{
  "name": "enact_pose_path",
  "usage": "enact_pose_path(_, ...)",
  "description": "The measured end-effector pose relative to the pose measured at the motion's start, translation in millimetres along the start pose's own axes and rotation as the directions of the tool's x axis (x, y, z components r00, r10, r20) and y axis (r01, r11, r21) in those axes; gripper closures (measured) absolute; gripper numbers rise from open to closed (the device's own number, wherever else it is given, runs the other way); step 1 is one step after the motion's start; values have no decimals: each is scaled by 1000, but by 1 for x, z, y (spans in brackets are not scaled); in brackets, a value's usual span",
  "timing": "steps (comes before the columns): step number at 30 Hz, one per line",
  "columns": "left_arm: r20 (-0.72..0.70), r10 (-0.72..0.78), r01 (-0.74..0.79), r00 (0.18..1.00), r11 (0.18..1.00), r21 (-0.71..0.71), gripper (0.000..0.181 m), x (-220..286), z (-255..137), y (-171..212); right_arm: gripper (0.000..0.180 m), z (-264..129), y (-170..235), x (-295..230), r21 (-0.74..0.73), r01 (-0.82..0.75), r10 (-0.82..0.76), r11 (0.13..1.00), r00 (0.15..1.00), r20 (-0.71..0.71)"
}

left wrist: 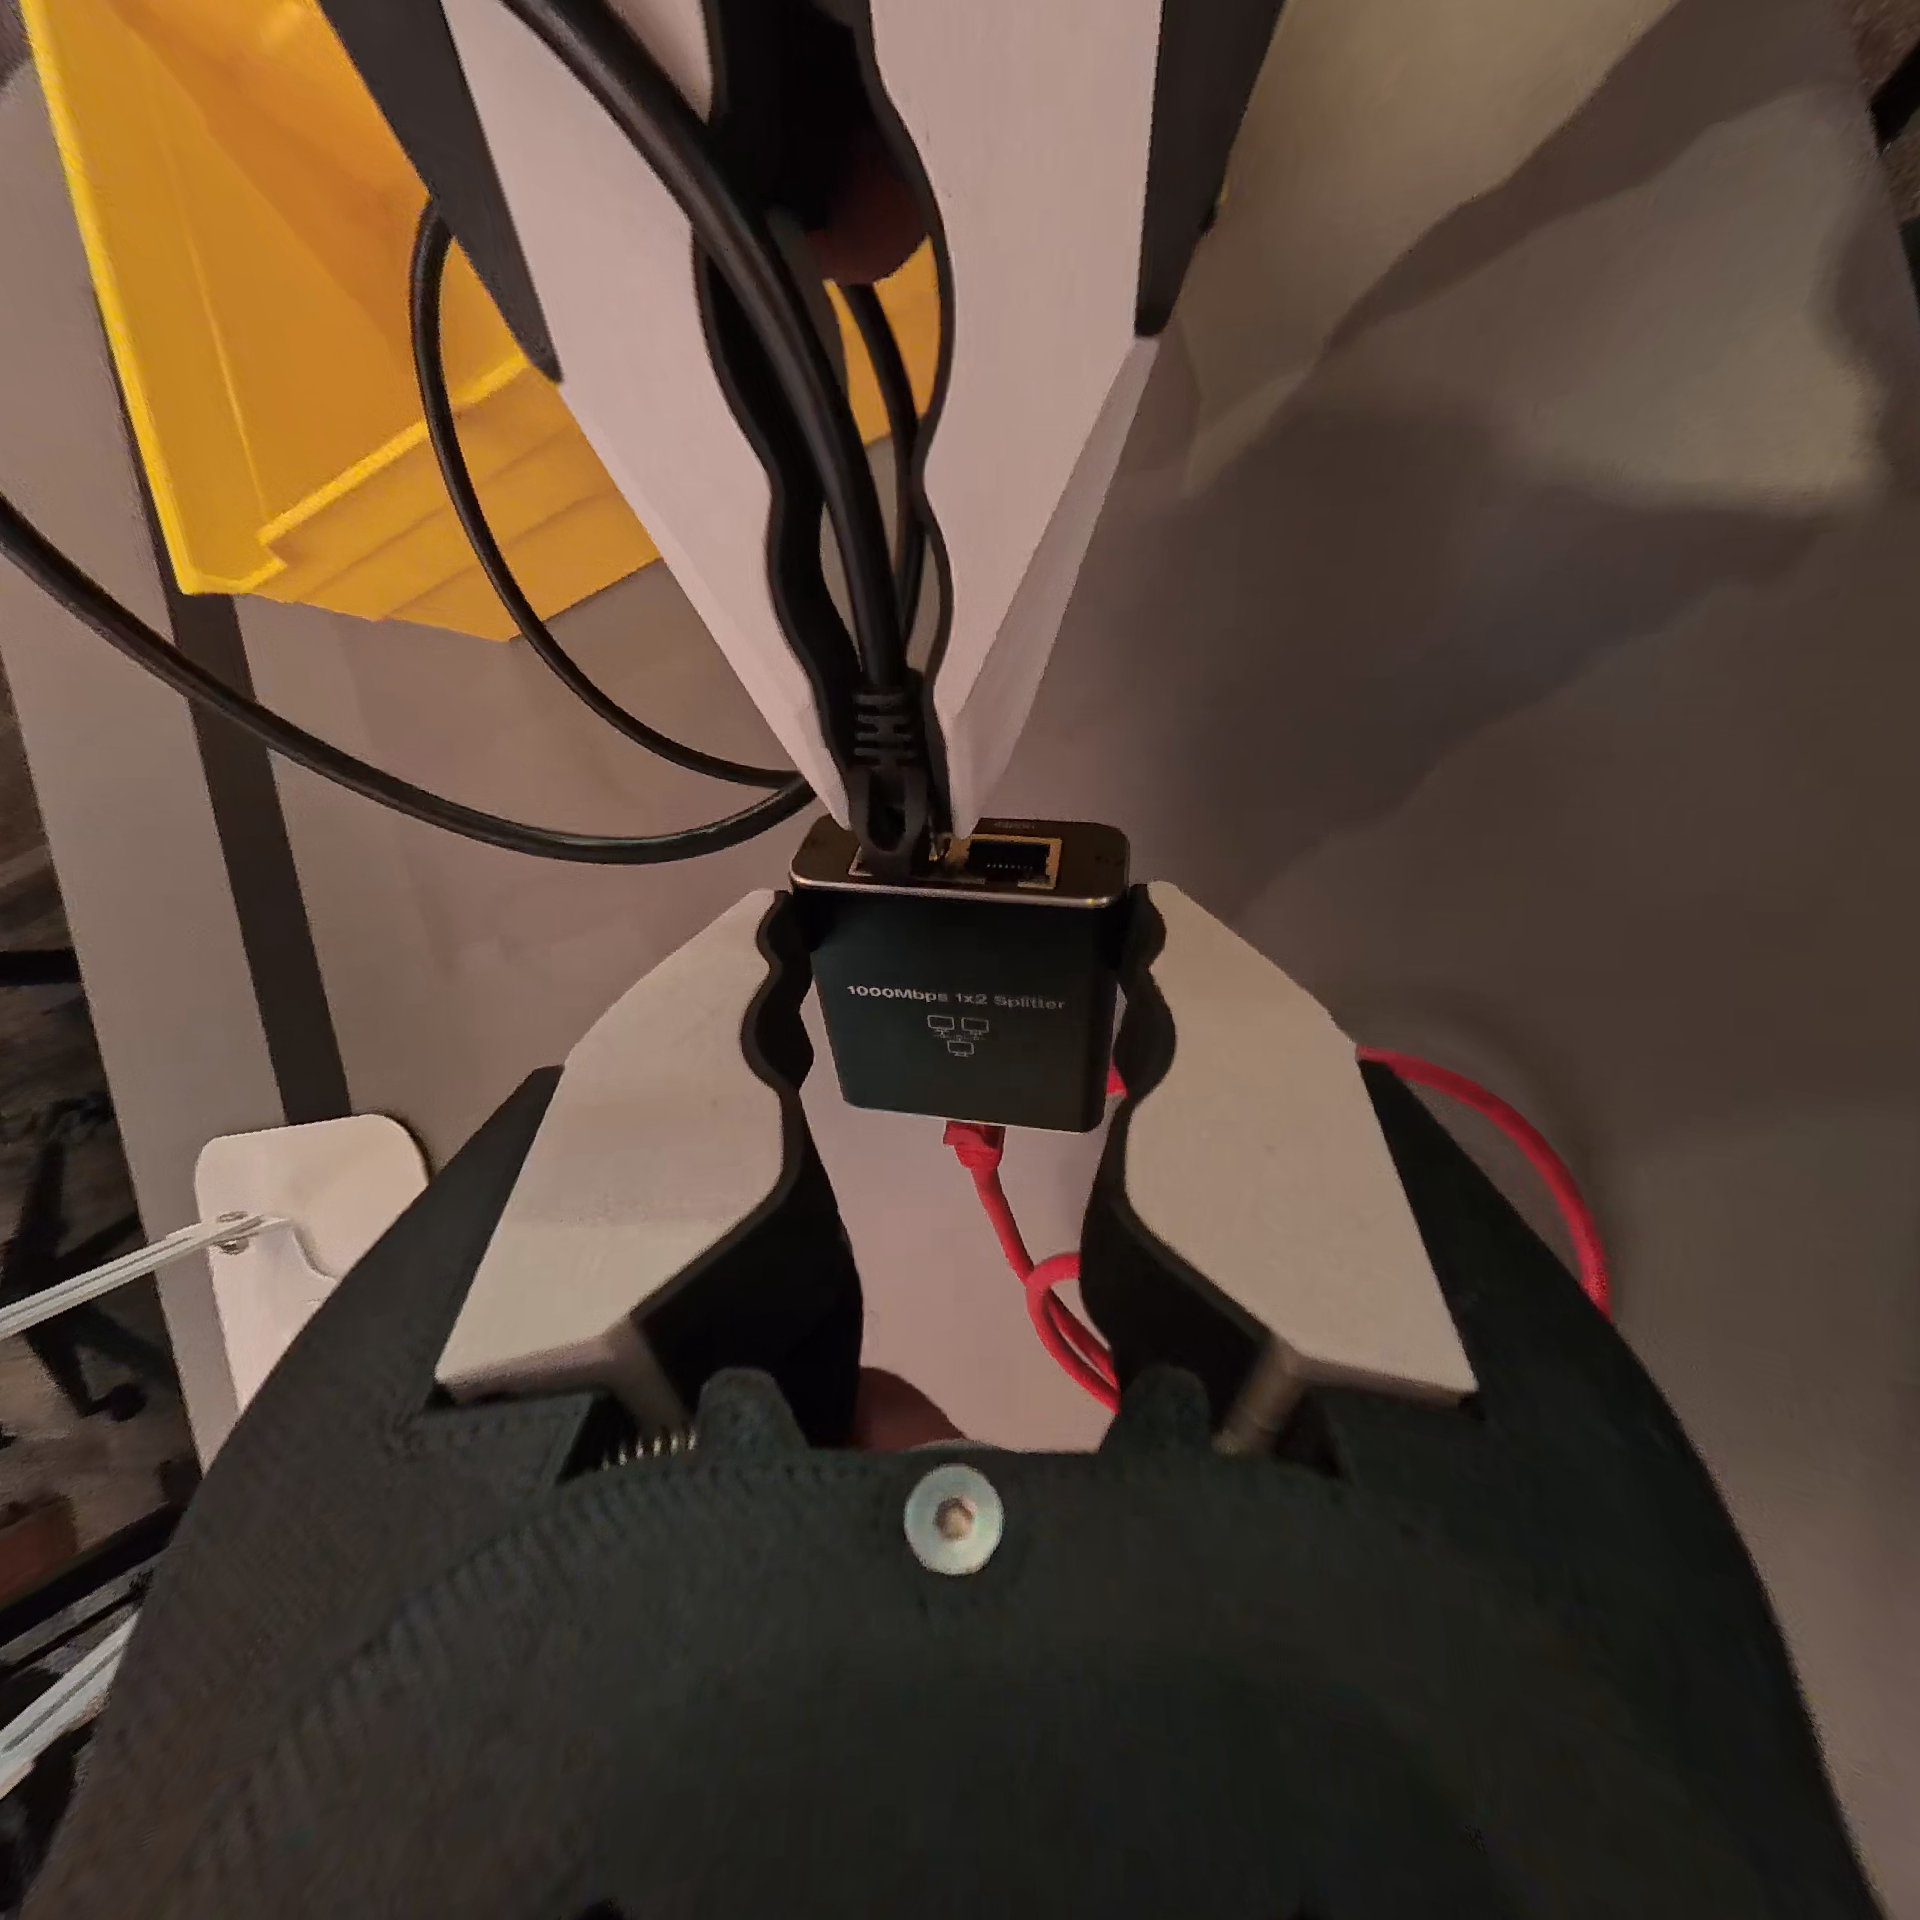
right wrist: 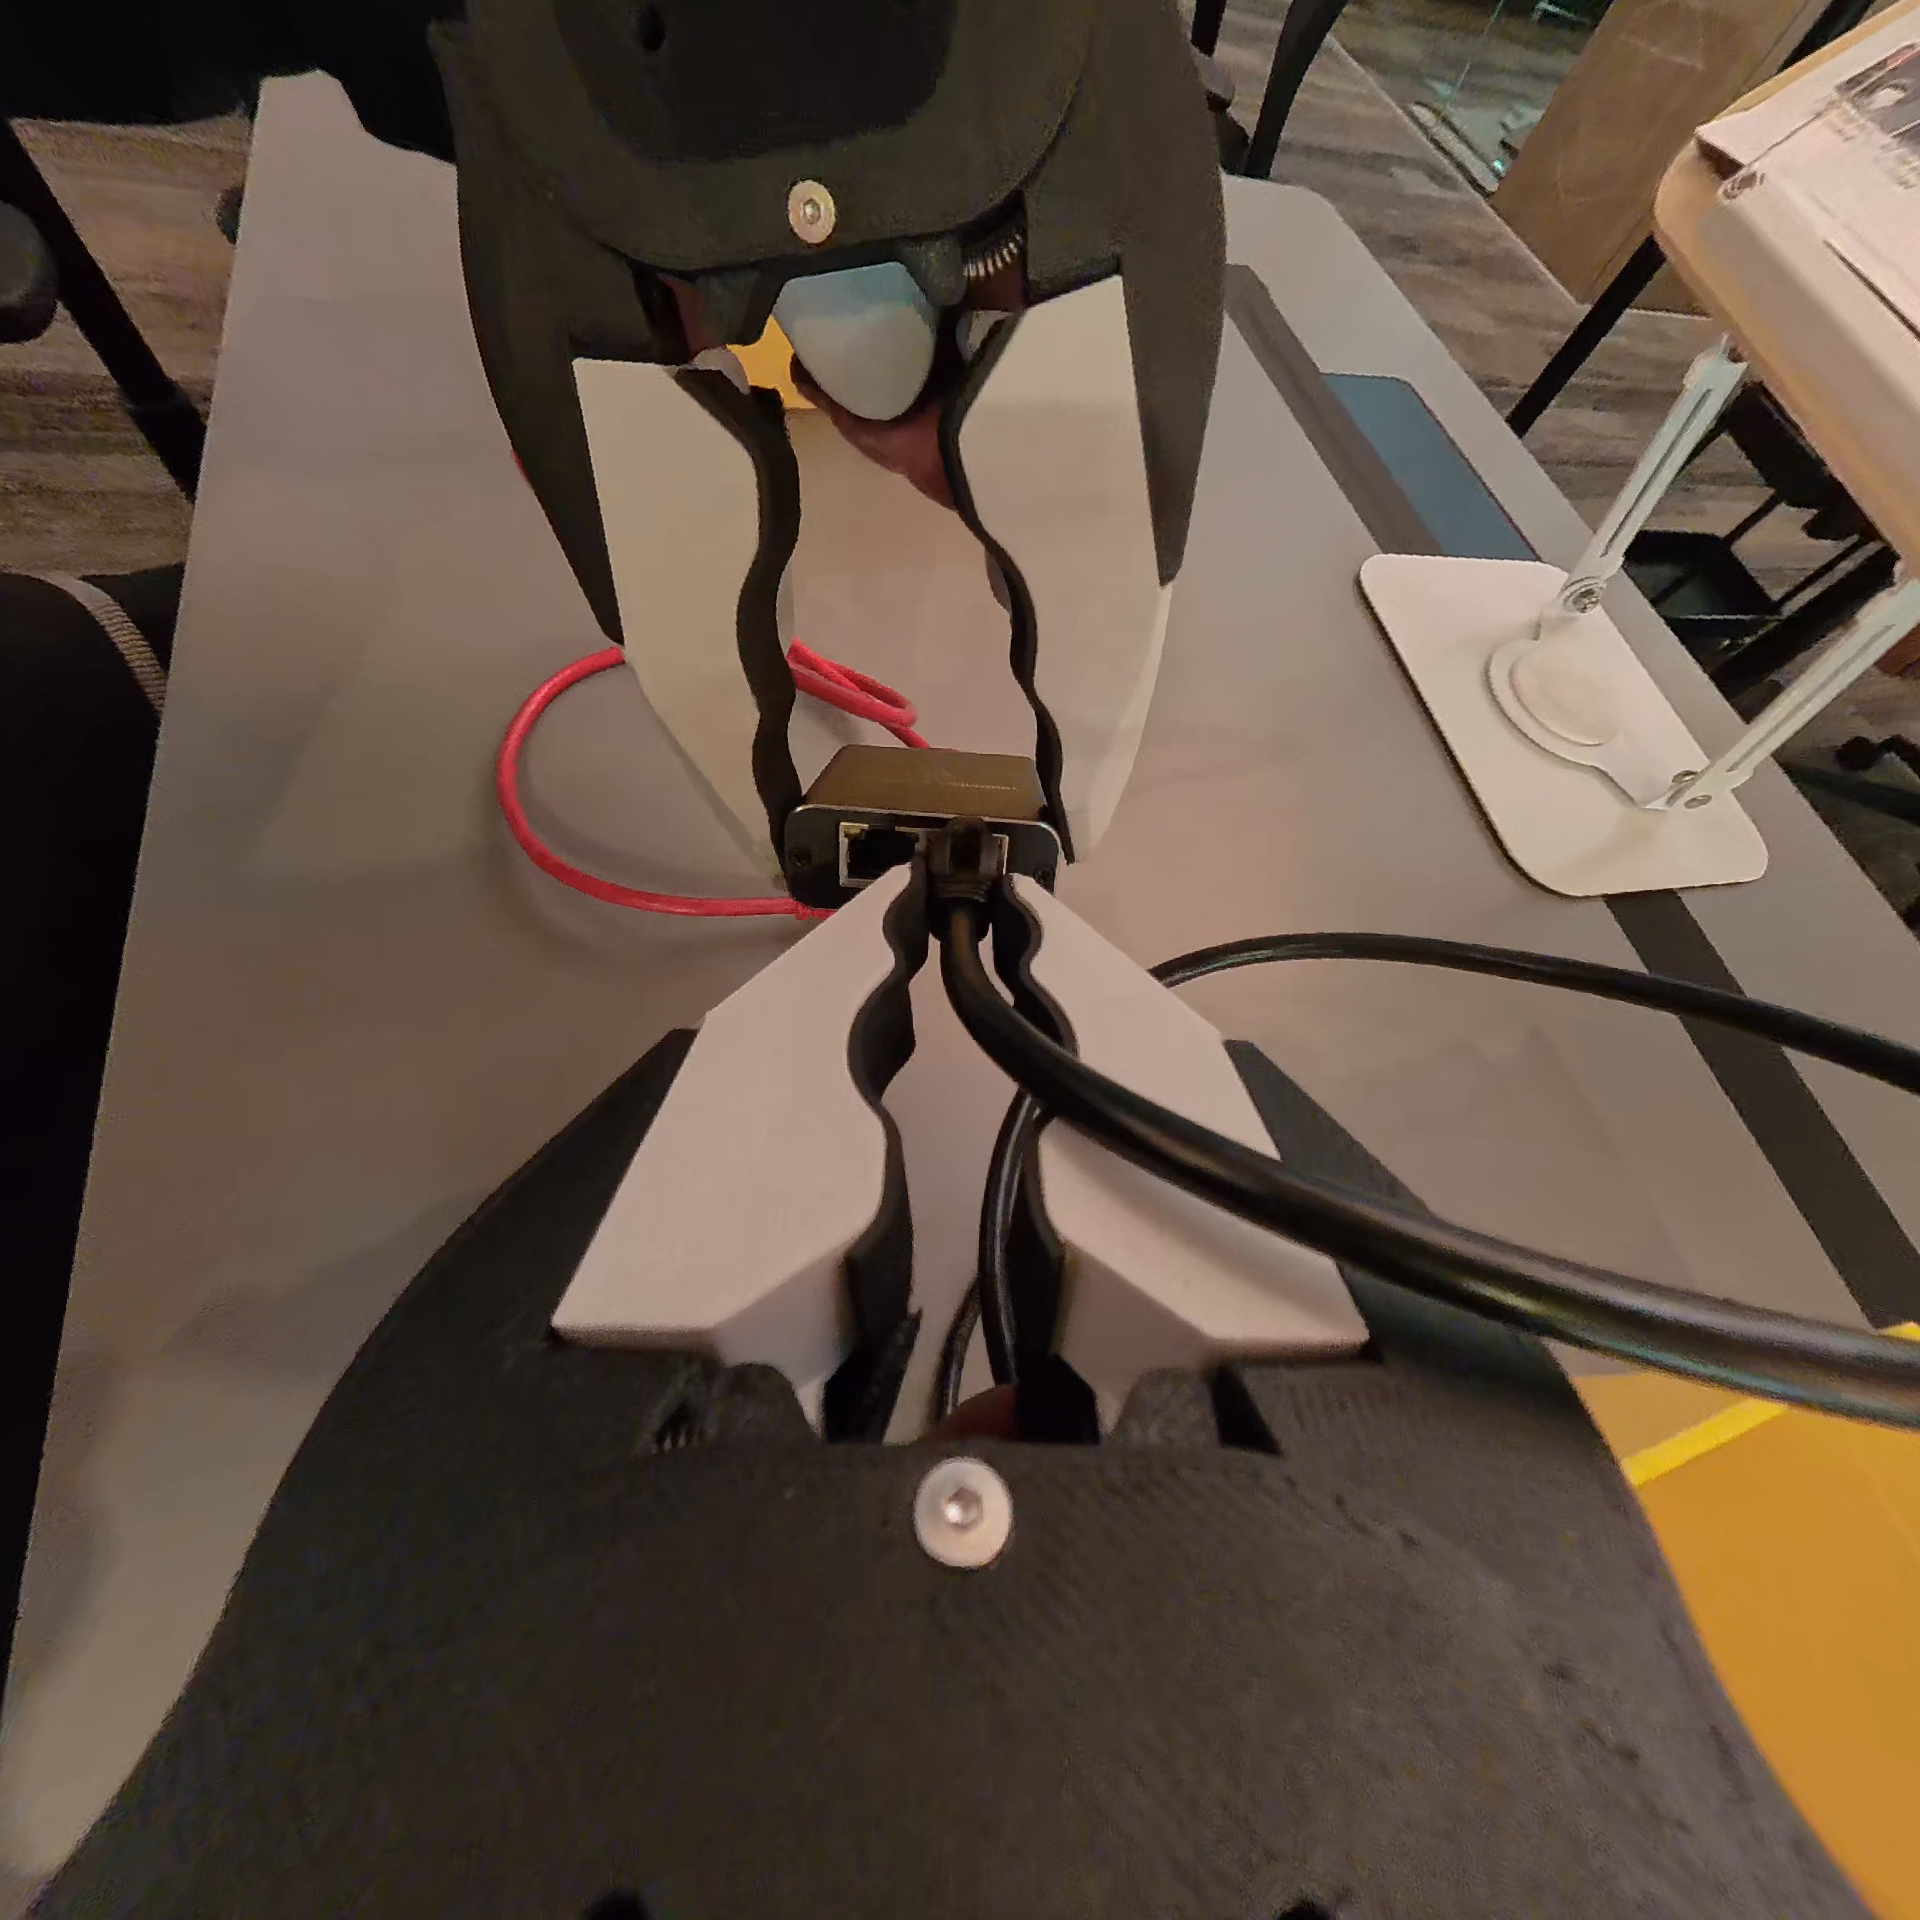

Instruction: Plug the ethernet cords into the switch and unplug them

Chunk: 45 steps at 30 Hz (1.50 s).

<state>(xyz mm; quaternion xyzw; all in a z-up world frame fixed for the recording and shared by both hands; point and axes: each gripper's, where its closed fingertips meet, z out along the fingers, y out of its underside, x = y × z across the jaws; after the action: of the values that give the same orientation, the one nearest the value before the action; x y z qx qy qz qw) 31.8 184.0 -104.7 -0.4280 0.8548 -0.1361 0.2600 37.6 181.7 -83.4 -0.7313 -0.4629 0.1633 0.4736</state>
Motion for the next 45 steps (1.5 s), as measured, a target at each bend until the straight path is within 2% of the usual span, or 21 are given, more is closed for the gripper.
enact_pose_path(2,4,0,0,1000,1000,4,123,-2,1,3,170,2,1,2,-9,-2,2,1000,1000,-15)
enact_pose_path(4,20,-21,21,1000,1000,-12,123,-8,1,12,145,2,5,5,-35,-21,20,999,1000,-23)
enact_pose_path(6,22,-45,46,999,997,-66,123,-11,5,30,135,-4,9,6,-51,-41,41,998,999,-14)
enact_pose_path(11,44,-71,79,997,972,-223,123,-15,20,78,136,-20,25,-4,-131,-42,48,991,998,45)
enact_pose_path(15,24,-161,162,987,963,-217,123,-13,30,95,137,-24,47,-17,-251,-32,60,968,993,105)
enact_pose_path(19,-18,-158,146,987,944,-296,123,2,44,111,140,-22,38,-28,-202,-8,41,979,987,158)
enact_pose_path(22,-75,-230,199,970,936,-291,122,19,53,112,141,-21,32,-31,-187,14,18,982,986,167)
enact_pose_path(26,8,-224,219,975,943,-249,112,15,47,108,142,-24,29,-32,-180,22,8,983,986,165)
enact_pose_path(29,155,-250,273,956,949,-155,110,0,12,103,142,-27,23,-32,-157,26,-1,987,987,159)
enact_pose_path(32,342,-295,344,892,935,-91,113,-13,-55,120,143,-29,18,-31,-142,38,-17,989,989,150)
enact_pose_path(36,568,-377,513,732,853,-94,118,-10,-154,195,145,-30,10,-30,-113,53,-38,992,990,136)
enact_pose_path(38,603,-436,577,668,816,-49,121,2,-186,227,146,-29,6,-31,-93,57,-43,994,989,139)
enact_pose_path(41,631,-527,653,569,757,43,123,17,-216,263,147,-25,5,-32,-97,64,-50,993,988,146)
enact_pose_path(43,683,-520,717,513,697,-9,127,29,-228,304,147,-22,7,-32,-115,72,-55,991,988,144)
enact_pose_path(45,681,-546,803,489,587,-106,127,51,-225,346,147,-18,8,-34,-124,78,-59,989,987,150)
